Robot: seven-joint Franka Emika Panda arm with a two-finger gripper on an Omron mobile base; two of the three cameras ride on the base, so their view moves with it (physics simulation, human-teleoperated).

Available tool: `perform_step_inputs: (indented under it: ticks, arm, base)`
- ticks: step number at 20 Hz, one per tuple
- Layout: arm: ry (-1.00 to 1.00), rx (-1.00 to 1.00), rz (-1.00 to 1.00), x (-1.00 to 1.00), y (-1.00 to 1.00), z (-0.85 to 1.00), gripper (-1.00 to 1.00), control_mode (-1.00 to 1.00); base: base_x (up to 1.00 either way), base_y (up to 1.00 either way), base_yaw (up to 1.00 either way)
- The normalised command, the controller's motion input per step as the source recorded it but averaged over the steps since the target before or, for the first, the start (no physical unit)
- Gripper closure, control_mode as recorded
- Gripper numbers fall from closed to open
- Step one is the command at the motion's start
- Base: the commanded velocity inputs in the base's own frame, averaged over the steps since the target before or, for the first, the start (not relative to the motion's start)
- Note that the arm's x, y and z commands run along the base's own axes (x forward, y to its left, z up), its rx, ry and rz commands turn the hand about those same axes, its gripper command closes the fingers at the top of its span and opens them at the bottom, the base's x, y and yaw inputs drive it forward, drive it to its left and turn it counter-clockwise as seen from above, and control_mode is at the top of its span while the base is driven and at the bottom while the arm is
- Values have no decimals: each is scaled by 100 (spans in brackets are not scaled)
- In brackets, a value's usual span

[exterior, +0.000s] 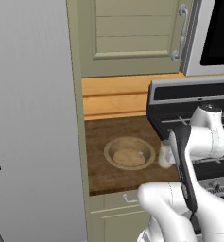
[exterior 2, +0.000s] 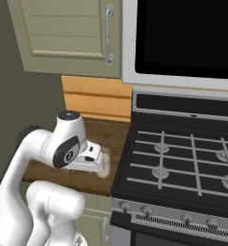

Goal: Grab a lemon wedge from the fridge and one ice cube from the ice bowl, and put them in the glass of lemonade.

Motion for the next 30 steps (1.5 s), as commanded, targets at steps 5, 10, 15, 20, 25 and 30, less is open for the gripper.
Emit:
perform_step_inputs:
  ticks: [5, 10, 15, 20, 25, 30]
  arm:
    - [-7, 0, 0, -58, 55, 0, -100, -100]
    - [0, 0, 0, -4, 3, 0, -100, -100]
    - [0, 0, 0, 0, 0, 0, -100, -100]
    - [0, 0, 0, -2, 0, 0, -100, 100]
    - [0, 0, 0, 0, 0, 0, -100, 100]
    - [0, 0, 0, 0, 0, 0, -100, 100]
  base:
    - [0, 0, 0]
    - [0, 0, 0]
    - [0, 0, 0]
    - [-68, 31, 0]
    - [-98, 95, 0]
    - [-53, 100, 1]
